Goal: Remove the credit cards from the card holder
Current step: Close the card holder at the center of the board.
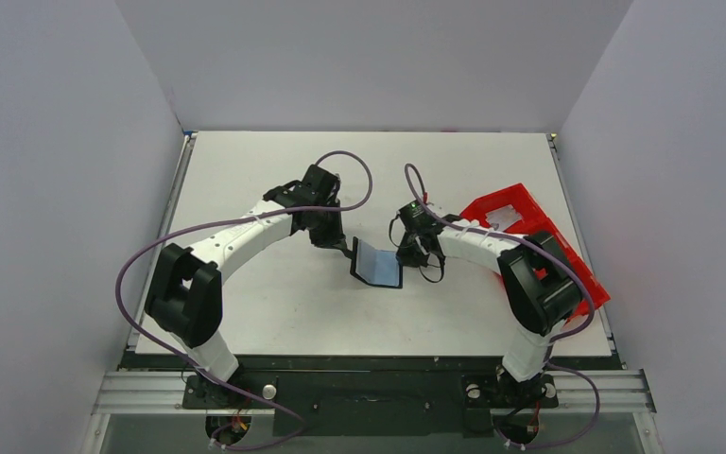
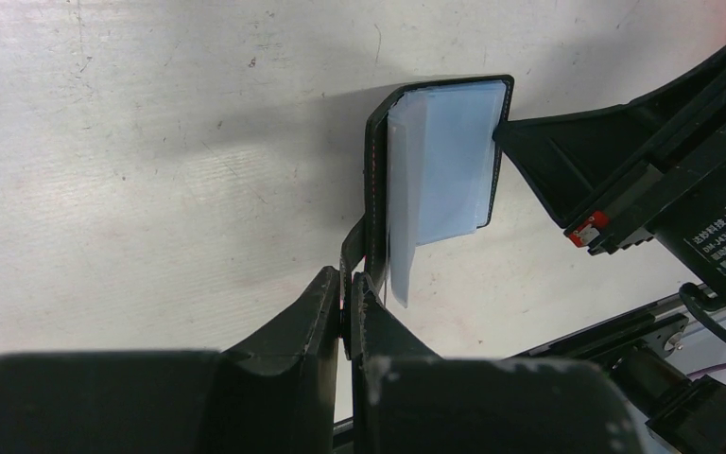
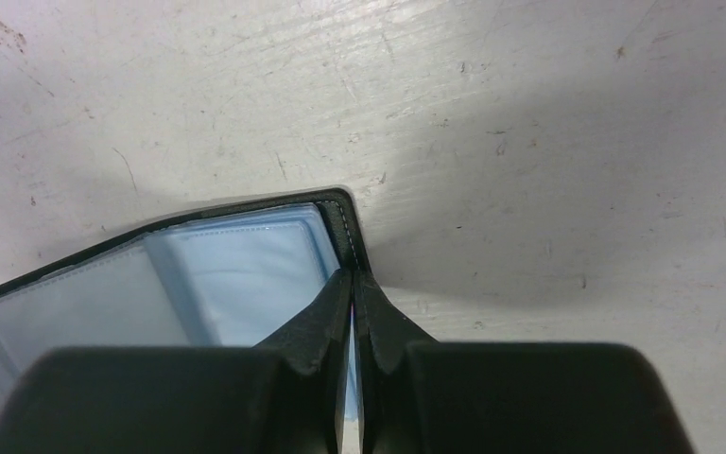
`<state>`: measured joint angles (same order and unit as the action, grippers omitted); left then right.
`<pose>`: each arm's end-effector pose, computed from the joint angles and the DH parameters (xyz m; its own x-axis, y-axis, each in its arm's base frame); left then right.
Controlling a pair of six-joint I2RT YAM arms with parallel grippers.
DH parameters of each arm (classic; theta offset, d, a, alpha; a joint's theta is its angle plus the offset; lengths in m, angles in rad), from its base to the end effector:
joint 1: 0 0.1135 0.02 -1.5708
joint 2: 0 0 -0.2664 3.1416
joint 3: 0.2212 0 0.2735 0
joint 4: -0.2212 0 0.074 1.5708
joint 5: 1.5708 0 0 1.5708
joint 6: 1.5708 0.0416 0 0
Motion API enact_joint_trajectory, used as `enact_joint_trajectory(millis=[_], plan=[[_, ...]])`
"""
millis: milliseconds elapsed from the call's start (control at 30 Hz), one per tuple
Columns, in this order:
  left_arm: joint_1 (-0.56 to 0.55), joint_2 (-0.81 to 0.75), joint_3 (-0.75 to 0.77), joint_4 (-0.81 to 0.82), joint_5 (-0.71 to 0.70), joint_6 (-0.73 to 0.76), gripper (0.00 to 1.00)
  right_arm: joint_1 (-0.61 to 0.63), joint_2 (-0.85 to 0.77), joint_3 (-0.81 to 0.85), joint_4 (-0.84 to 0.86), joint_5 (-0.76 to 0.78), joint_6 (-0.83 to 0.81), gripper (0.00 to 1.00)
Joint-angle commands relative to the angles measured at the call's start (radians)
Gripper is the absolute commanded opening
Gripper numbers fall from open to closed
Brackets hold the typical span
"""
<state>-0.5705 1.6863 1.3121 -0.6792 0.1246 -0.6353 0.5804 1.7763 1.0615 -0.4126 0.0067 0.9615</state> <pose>0.3154 -0.2085 0.2363 -0.9375 -0.0981 -0.3340 0.0389 0.9240 -0.3805 0.3052 0.1998 0.1403 -0.8800 0.4036 -0.2505 0.3070 0.8857 0.3483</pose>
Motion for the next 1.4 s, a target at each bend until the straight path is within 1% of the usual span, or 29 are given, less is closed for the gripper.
enact_joint_trajectory(millis=[0,167,400,567,833,1033,1233,1367], plan=[[0.0,-0.004,0.041,-0.009,-0.022,-0.006,0.0,-0.013,-0.032,-0.019,-0.009,0.054,0.005,0.02],[0.001,-0.004,0.034,-0.011,-0.029,-0.007,0.0,-0.013,-0.062,-0.044,0.035,0.037,0.012,0.03],[0.004,-0.014,0.019,-0.009,-0.031,-0.01,0.0,-0.014,-0.077,-0.037,0.029,0.039,0.008,0.06],[0.006,-0.02,0.017,-0.007,-0.029,-0.009,0.0,-0.004,-0.036,-0.032,0.035,0.014,0.004,0.06],[0.001,-0.027,0.022,0.008,-0.013,-0.011,0.0,0.052,0.04,0.02,0.044,-0.014,0.015,0.05],[-0.029,-0.012,0.033,0.042,0.026,-0.03,0.0,0.079,0.088,0.05,0.094,-0.091,0.029,0.05],[-0.054,0.021,0.016,0.146,0.15,-0.087,0.0,0.077,0.104,0.035,0.159,-0.155,0.037,0.05],[-0.056,0.074,0.012,0.175,0.146,-0.105,0.0,0.056,0.092,-0.004,0.207,-0.183,0.05,0.05]])
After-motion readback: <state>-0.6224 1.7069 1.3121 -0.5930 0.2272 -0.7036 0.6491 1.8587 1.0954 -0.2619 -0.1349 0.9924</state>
